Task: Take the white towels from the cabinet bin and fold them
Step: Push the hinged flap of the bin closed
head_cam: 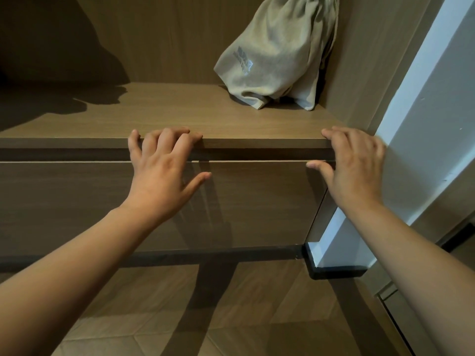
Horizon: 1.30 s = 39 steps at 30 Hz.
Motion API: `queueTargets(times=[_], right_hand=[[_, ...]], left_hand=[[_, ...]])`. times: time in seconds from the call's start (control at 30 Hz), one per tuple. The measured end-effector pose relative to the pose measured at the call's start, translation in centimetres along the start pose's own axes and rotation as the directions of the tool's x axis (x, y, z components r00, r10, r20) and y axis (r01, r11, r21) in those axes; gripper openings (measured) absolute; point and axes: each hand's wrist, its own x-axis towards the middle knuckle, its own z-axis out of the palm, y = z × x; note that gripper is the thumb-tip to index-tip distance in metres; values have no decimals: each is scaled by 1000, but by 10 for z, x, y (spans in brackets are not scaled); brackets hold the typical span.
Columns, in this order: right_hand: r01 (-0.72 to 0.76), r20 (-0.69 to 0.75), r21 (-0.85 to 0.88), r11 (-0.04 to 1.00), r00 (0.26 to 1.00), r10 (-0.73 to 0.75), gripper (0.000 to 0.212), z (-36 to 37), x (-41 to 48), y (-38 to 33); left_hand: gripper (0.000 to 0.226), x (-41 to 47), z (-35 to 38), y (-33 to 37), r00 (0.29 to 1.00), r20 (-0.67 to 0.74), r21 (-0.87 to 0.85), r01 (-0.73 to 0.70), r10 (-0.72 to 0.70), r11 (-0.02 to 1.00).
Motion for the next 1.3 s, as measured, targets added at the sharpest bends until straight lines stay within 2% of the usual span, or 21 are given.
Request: queueTargets(times=[0.47,0.6,0.67,0.73,0.83,0.87,0.9,0.97,1.03,1.2,1.3], right_hand=[[-118,80,87,989,991,111,57,-6,-4,-13],[-194,221,90,977,960,170,56,-21,4,-20],[-238,363,56,970,910,202,59,-35,13,-25],[-262,540,6,965,813,218,64,-54,28,-30],[-290,734,-42,956,641,227,63,-93,52,-33],[-314,773,-51,948,588,237,61,-109,60,-34],[-341,806,-56,938,539,245,59,-127,67,-36],[-376,854,-62,924,459,244,59,-163,84,-43],[-409,868,-74,910,422,260,59,-204,106,-52],[-373,897,-39,927,397,197,57,-314,184,-71],[-355,899,-5,935,408,160,55,-386,235,-80]], left_hand=[[48,8,-9,8,998,5,-46,57,-57,997],[46,19,-24,9,986,147,-50,92,-84,994],[48,29,-38,10,960,268,-51,102,-84,994],[55,40,-58,11,896,434,-51,129,-95,990],[64,57,-90,12,702,703,-56,214,-114,975],[64,63,-104,14,637,760,-61,265,-127,962],[60,69,-119,16,602,786,-75,318,-140,945],[49,82,-155,23,587,795,-87,358,-152,929],[42,99,-198,33,589,797,-83,322,-131,943],[40,145,-317,59,593,799,-97,287,-97,953],[39,170,-393,77,593,799,-111,304,-97,946]])
